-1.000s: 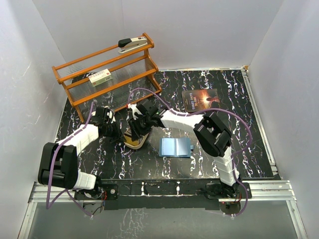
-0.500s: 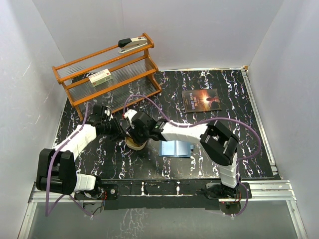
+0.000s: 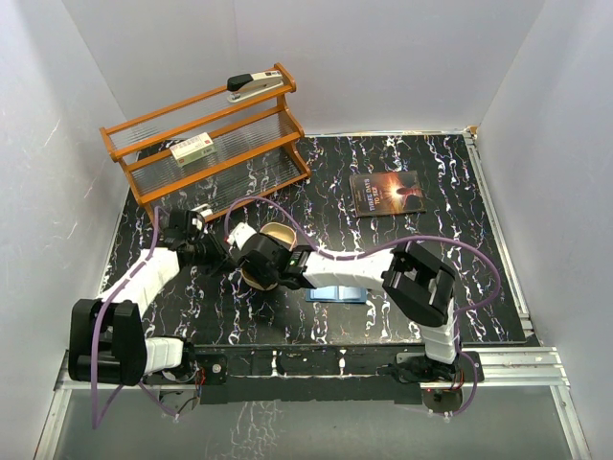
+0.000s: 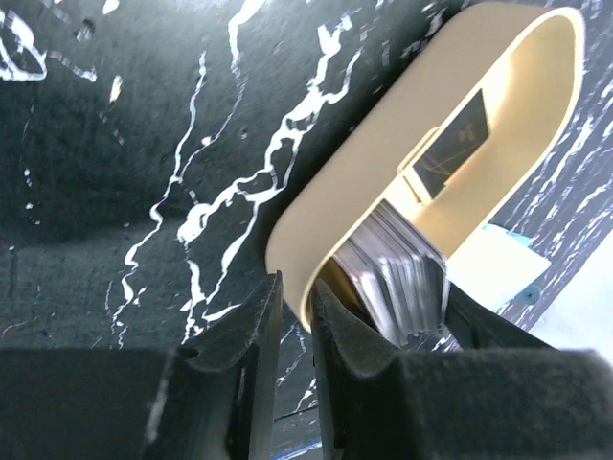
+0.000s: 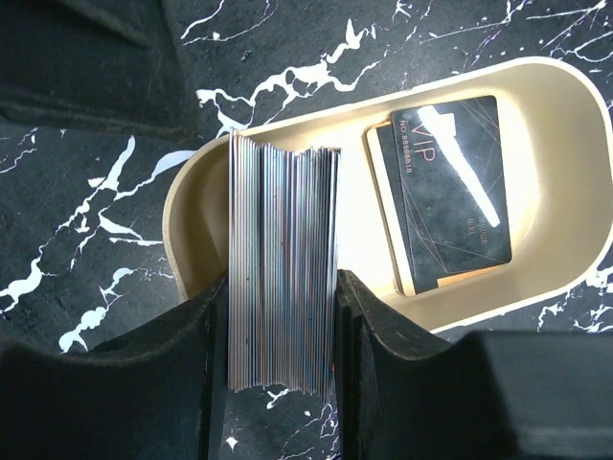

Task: Put the credit cards into the card holder
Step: Adjust the credit card in the storage box.

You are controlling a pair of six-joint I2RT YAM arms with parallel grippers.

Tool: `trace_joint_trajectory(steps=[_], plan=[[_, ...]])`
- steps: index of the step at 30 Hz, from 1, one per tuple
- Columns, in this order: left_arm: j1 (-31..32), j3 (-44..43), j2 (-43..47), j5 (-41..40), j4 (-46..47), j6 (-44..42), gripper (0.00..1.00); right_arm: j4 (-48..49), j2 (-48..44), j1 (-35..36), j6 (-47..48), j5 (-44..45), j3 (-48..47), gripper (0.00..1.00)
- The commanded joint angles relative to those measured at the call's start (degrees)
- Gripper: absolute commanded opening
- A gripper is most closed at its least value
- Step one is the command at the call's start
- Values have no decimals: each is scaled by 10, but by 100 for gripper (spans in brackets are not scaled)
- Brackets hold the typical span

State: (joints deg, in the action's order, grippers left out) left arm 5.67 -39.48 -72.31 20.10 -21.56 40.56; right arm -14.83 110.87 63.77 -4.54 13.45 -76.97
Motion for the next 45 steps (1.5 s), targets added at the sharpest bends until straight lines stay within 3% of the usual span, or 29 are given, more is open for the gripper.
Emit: trace_joint_trajectory(steps=[1,11,15,22,29,45], plan=[[-4,30,7,5,-4,6,17,-9,-3,9,8,39,-16,27],[-4,68,-13,44,49,13,15,-62,15,9,-25,-29,-60,57],[-4,66,-20,53,58,9,14,-69,16,8,-32,-57,-68,58],[-4,61,-33,68,72,7,12,-65,12,-10,-48,-120,-79,50],[-4,52,-38,69,71,6,12,-67,10,-27,-65,-166,-83,63],[-4,45,-51,89,84,6,12,-78,37,-50,-92,-215,-110,66]])
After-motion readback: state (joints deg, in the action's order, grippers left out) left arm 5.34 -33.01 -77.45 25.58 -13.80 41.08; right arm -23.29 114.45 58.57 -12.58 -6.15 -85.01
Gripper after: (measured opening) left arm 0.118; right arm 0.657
